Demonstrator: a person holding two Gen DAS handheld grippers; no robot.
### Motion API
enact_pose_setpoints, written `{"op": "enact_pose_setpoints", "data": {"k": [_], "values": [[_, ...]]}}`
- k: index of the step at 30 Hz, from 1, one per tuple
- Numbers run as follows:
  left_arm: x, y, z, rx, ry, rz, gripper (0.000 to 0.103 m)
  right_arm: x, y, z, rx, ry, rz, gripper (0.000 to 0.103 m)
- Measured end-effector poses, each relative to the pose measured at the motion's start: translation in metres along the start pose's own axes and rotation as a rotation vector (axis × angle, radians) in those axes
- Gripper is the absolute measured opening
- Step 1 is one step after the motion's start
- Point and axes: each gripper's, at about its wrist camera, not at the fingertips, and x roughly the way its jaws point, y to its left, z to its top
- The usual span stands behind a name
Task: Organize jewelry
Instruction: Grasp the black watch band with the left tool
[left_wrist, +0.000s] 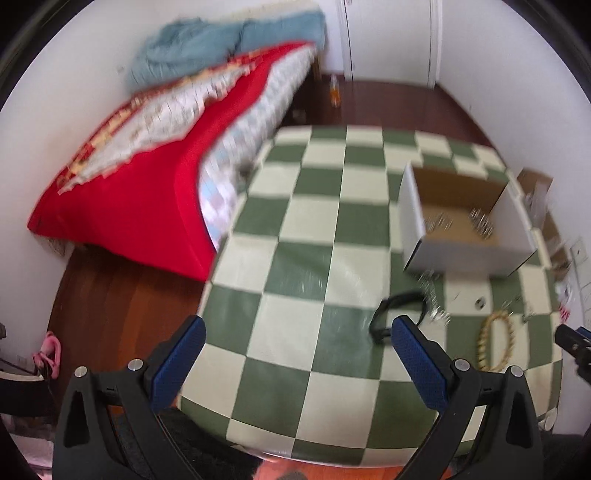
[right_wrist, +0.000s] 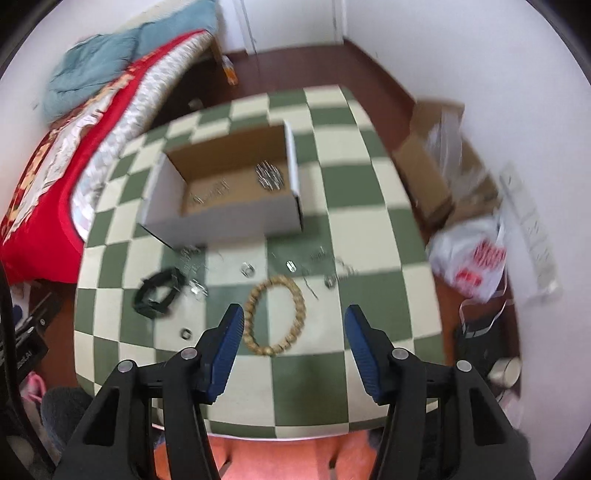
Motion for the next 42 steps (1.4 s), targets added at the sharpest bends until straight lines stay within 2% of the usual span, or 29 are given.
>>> {"op": "enact_pose_setpoints", "data": {"k": [4,7,12,15,16,18,21,23,25,26,27,28,29,30,33,36,42], "values": [[0.033,-0.006,0.004,0.019,0.084,-0.05,0.102,0.03,-0.028,-0.006,0.071,0.054,-0.001,0.059],[0.057,-0.019,0.013,0.081,0.131,-0.103,0.102,0.047,-0.045,-0.003,0.114,0.079,-0.018,0.059],[0.087,-0.047,0.022,0.226,0.192,-0.123,0.099,0.069,-0.067,0.016,0.147,0.081,-0.047,0.059],[0.104,-0.057,0.021,0.268,0.24,-0.141,0.098,0.084,-0.071,0.03,0.137,0.098,-0.043,0.059],[0.108,-0.06,0.021,0.274,0.251,-0.14,0.095,0.091,-0.071,0.034,0.131,0.105,-0.05,0.059],[0.114,-0.063,0.019,0.28,0.271,-0.152,0.085,0.103,-0.067,0.041,0.111,0.126,-0.051,0.059],[0.117,-0.065,0.016,0.268,0.284,-0.184,0.062,0.12,-0.057,0.046,0.085,0.163,-0.049,0.059],[0.114,-0.064,0.015,0.243,0.284,-0.229,0.027,0.126,-0.05,0.047,0.06,0.163,-0.07,0.061],[0.111,-0.063,0.013,0.231,0.283,-0.224,0.009,0.129,-0.041,0.046,0.024,0.165,-0.115,0.058],[0.11,-0.063,0.011,0.223,0.284,-0.215,0.009,0.128,-0.037,0.045,0.006,0.151,-0.12,0.055],[0.108,-0.062,0.009,0.215,0.282,-0.207,0.008,0.127,-0.033,0.044,-0.014,0.137,-0.118,0.043],[0.106,-0.06,0.007,0.204,0.28,-0.199,0.008,0.125,-0.03,0.043,-0.029,0.129,-0.119,0.019],[0.103,-0.058,0.003,0.189,0.278,-0.193,0.007,0.125,-0.027,0.041,-0.041,0.128,-0.122,0.006],[0.102,-0.056,0.0,0.178,0.278,-0.188,0.007,0.124,-0.026,0.039,-0.051,0.129,-0.127,0.003],[0.096,-0.05,-0.011,0.147,0.279,-0.172,0.006,0.121,-0.03,0.033,-0.028,0.129,-0.095,0.002],[0.09,-0.045,-0.023,0.105,0.284,-0.166,0.006,0.112,-0.048,0.025,0.067,0.139,0.009,0.001],[0.073,-0.034,-0.035,0.038,0.281,-0.174,0.005,0.067,-0.067,0.015,0.143,0.077,0.109,0.001]]}}
